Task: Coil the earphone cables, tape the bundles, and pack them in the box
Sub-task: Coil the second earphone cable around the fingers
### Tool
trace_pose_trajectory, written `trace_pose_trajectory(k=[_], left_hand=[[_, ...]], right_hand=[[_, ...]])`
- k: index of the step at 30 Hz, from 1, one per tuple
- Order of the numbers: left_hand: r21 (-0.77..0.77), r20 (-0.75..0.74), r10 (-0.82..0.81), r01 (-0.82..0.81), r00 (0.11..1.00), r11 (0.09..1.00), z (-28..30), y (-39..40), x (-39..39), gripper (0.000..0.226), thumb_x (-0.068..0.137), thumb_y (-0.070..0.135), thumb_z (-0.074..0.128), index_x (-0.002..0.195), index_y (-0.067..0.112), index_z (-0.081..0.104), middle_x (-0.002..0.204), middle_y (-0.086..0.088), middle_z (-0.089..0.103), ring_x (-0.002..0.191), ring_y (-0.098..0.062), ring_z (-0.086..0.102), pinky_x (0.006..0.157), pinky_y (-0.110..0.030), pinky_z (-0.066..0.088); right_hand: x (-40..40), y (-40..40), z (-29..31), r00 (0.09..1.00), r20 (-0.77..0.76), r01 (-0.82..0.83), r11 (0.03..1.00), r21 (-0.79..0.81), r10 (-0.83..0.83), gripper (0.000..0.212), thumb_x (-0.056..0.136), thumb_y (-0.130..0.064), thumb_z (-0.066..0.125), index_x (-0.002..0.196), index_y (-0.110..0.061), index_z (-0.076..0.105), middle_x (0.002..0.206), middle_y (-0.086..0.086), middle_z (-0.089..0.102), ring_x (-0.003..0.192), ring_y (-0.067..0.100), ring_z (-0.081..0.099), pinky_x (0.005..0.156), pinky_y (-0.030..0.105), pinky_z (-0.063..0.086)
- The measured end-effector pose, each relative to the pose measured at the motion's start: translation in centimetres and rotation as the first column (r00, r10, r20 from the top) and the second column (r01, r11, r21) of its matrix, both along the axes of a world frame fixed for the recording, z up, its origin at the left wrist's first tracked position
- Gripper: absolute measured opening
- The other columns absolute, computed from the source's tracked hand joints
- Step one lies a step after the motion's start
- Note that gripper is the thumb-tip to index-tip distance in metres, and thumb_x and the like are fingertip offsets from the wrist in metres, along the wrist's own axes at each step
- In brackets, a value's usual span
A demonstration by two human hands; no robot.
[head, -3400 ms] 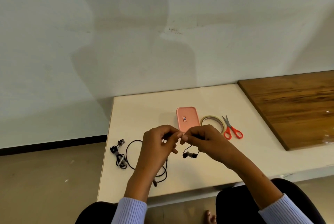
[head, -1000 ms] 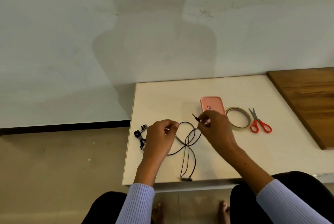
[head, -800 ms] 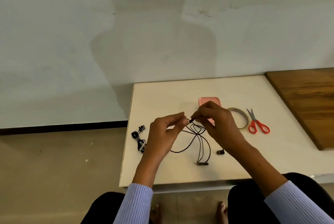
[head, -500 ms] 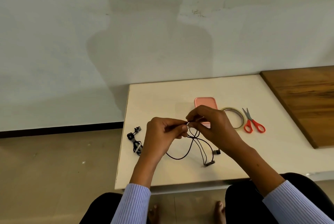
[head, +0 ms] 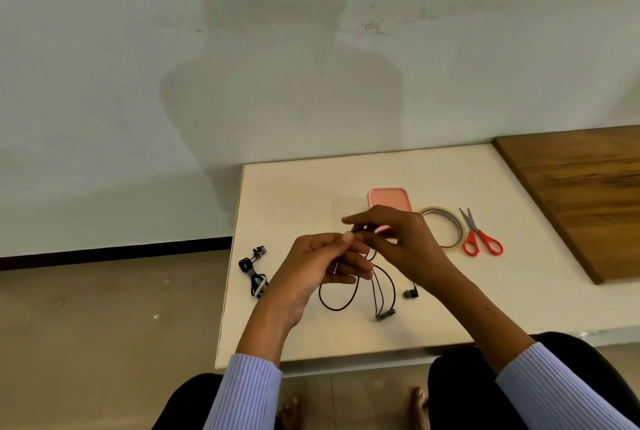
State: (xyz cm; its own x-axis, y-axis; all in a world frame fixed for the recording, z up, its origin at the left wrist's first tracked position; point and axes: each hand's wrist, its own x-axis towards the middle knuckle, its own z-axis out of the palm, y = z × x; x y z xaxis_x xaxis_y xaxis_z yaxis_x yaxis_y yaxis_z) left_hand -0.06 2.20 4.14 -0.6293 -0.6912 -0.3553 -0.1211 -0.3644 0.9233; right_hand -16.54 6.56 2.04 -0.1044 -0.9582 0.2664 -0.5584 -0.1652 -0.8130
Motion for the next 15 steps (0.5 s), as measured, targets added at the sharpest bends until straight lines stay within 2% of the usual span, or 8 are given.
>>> trace_pose_trajectory(k=[2,4,7,9,12,15], left_hand=[[0.051,-0.060,-0.022,0.025,0.998,0.998,0.3,-0.2,0.2,0.028,0.094,0.021,0.050,0.091,0.005,0.073,0.095,-0.011,0.074,0.087,-0.022,0.071,0.073,-0.025,0.055],[0.148,-0.177,0.016,0.011,0.984,0.989,0.6,-0.2,0.2,0.026,0.090,0.016,0.052,0.094,-0.001,0.072,0.102,-0.015,0.072,0.089,-0.022,0.071,0.072,-0.024,0.056],[0.298,-0.319,0.146,-0.048,0.936,0.953,0.7,-0.3,0.0,0.027,0.085,0.012,0.054,0.101,-0.004,0.069,0.102,-0.021,0.071,0.082,-0.022,0.073,0.063,-0.022,0.058],[0.350,-0.360,0.231,-0.099,0.904,0.932,0.6,-0.4,0.0,0.031,0.084,0.010,0.053,0.110,-0.004,0.063,0.101,-0.023,0.070,0.082,-0.023,0.073,0.061,-0.021,0.058],[0.359,-0.372,0.328,-0.192,0.868,0.914,0.2,-0.8,-0.1,0.036,0.089,0.004,0.052,0.124,-0.002,0.051,0.103,-0.026,0.069,0.090,-0.031,0.071,0.065,-0.027,0.060],[0.241,-0.327,0.366,-0.297,0.871,0.924,-0.4,-1.3,0.2,0.049,0.091,0.002,0.052,0.138,0.005,0.038,0.107,-0.023,0.069,0.100,-0.033,0.068,0.081,-0.034,0.058]], right_hand=[[0.0,-0.2,-0.1,0.996,0.073,0.040,0.996,0.080,-0.046,0.028,0.086,-0.001,0.061,0.101,-0.021,0.073,0.085,-0.012,0.071,0.084,0.001,0.065,0.073,0.012,0.051],[0.2,-0.2,-0.2,0.994,0.090,0.048,0.992,0.117,-0.059,0.027,0.084,0.002,0.060,0.096,-0.018,0.074,0.081,-0.007,0.072,0.079,0.001,0.066,0.071,0.012,0.051],[1.4,-0.3,-0.6,0.992,0.080,0.074,0.975,0.209,-0.093,0.037,0.082,0.008,0.056,0.072,-0.026,0.068,0.061,-0.008,0.066,0.059,-0.003,0.060,0.059,0.009,0.045],[2.5,-0.4,-1.2,0.994,0.041,0.088,0.958,0.272,-0.103,0.034,0.083,0.006,0.053,0.063,-0.021,0.062,0.053,-0.012,0.062,0.053,-0.001,0.059,0.057,0.015,0.048],[3.9,-0.7,-2.3,0.990,-0.141,0.030,0.953,0.300,0.014,0.022,0.091,-0.012,0.050,0.077,-0.005,0.065,0.069,0.002,0.069,0.064,0.017,0.066,0.067,0.037,0.054],[4.5,-0.6,-2.6,0.938,-0.338,0.024,0.955,0.297,0.082,0.028,0.096,-0.032,0.048,0.101,-0.009,0.062,0.084,0.011,0.070,0.076,0.028,0.065,0.071,0.042,0.052]])
